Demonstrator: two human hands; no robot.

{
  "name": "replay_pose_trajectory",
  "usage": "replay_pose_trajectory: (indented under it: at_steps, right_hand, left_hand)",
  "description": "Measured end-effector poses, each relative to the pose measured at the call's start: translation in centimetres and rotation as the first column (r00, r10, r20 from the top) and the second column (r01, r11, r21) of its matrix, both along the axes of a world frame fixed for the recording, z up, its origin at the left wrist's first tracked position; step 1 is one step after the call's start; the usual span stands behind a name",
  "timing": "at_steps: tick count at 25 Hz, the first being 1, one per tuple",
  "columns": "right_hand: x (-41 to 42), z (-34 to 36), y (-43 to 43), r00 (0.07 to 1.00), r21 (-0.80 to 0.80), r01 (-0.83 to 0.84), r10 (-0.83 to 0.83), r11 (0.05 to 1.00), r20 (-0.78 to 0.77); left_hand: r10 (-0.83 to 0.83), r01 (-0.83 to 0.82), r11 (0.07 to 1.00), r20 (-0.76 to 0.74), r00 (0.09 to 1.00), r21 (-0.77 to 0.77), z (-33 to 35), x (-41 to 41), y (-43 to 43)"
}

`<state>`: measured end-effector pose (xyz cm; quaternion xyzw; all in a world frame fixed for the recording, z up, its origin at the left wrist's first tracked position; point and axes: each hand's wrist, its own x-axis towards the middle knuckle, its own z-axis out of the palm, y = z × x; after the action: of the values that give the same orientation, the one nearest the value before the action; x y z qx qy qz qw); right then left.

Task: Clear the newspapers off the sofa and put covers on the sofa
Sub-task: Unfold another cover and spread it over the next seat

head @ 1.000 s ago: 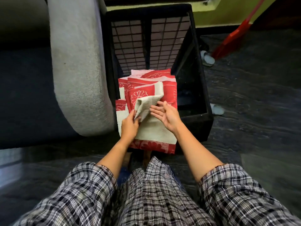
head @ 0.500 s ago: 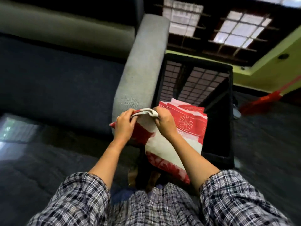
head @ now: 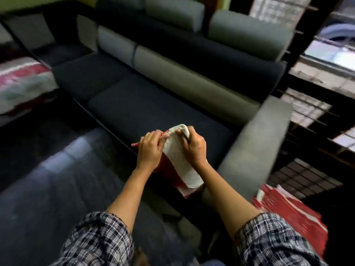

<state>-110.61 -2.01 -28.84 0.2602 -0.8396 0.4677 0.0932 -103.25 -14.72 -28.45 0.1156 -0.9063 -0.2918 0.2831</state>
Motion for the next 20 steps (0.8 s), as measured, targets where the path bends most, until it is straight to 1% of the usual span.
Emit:
replay_pose_trajectory:
  at_steps: [1,2,5,8,10,12,14,16,20]
  right_hand:
    - [0.5,0.7,-3.8,1.000,-0.025,-0.018,0.018,1.000,-0.001]
    - [0.7,1.3,-6.8,0.999,-0.043,-0.032,0.032,0.999,0.005]
    - [2.3,3.7,-17.3,0.993,-0.065,-0.114,0.113,0.991,-0.020]
    - [4.2,6.5,-27.3,0.971,-0.098,-0.238,0.234,0.966,-0.058]
    - [5.2,7.9,-33.0,0.956,-0.137,-0.289,0.278,0.947,-0.097]
    - [6.2,8.4,-38.8,0.934,-0.162,-0.353,0.335,0.922,-0.127]
    - [7.2,8.3,-45.2,0.907,-0.168,-0.419,0.400,0.893,-0.135]
    - [7.9,8.2,-51.8,0.872,-0.137,-0.484,0.465,0.864,-0.153]
    - [8.7,8.7,-64.8,0.800,-0.108,-0.595,0.572,0.797,-0.182]
  left_hand:
    - [0.018,-0.019,0.999,-0.018,1.000,-0.043,0.7,0.9,-4.2]
    - [0.038,-0.039,0.998,-0.025,0.999,-0.055,1.2,1.7,-7.6]
    - [0.158,-0.159,0.987,-0.067,0.985,-0.010,2.9,5.5,-18.3]
    - [0.261,-0.262,0.965,-0.150,0.954,0.010,4.4,8.8,-26.6]
    - [0.336,-0.343,0.939,-0.150,0.930,-0.023,5.3,10.5,-30.9]
    - [0.420,-0.430,0.901,-0.141,0.896,-0.048,5.3,12.4,-35.7]
    - [0.496,-0.502,0.865,-0.138,0.857,-0.008,5.4,14.4,-41.4]
    - [0.566,-0.569,0.822,-0.161,0.809,0.032,5.6,16.0,-47.6]
    - [0.706,-0.720,0.694,-0.173,0.687,-0.028,7.2,17.9,-58.7]
